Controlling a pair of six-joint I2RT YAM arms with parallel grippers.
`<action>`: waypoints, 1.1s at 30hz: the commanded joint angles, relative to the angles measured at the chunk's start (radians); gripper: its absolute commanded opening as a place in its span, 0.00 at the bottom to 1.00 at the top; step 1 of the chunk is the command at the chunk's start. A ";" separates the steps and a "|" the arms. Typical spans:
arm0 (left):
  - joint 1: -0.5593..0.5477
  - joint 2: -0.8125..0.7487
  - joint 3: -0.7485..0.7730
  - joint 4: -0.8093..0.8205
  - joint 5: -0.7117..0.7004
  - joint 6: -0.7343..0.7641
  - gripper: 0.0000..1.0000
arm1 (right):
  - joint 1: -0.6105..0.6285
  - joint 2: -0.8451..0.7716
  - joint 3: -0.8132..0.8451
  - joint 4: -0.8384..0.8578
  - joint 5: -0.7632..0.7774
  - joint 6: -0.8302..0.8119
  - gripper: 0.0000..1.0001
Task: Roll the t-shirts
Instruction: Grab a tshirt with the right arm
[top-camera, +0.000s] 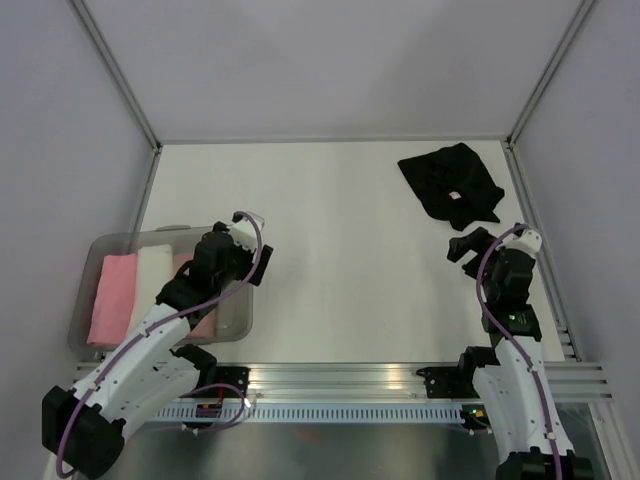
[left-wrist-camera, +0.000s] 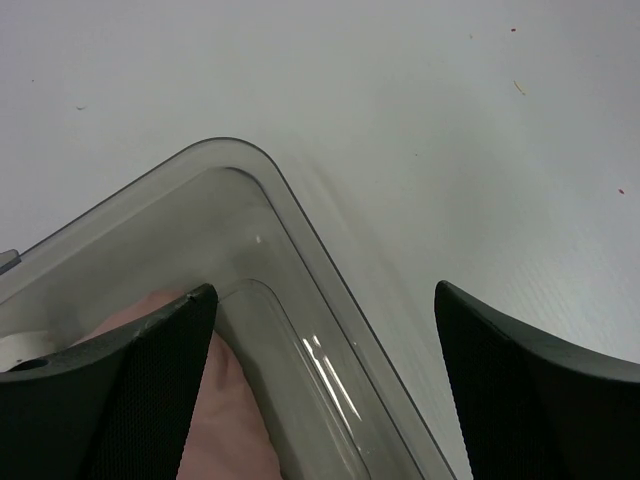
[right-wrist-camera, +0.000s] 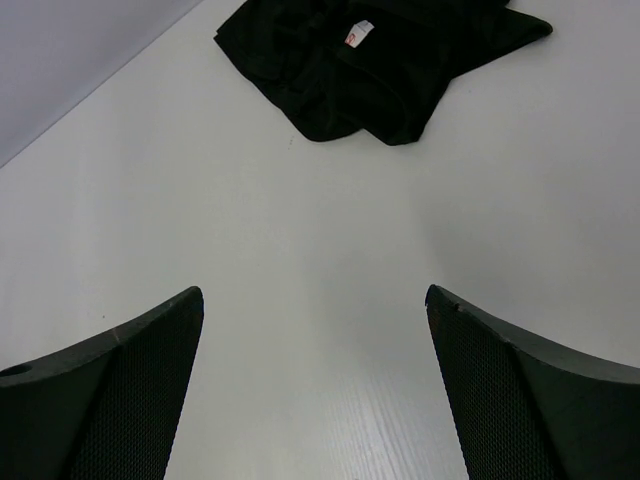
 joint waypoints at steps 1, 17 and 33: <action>0.013 -0.017 0.009 0.031 0.020 -0.038 0.94 | -0.001 0.077 0.116 0.006 0.040 0.006 0.98; 0.013 0.162 0.177 0.015 0.224 0.131 0.95 | -0.061 1.431 1.236 -0.292 0.161 -0.099 0.75; 0.013 0.383 0.351 0.038 0.220 0.190 0.96 | -0.017 1.714 1.456 -0.289 -0.034 -0.213 0.00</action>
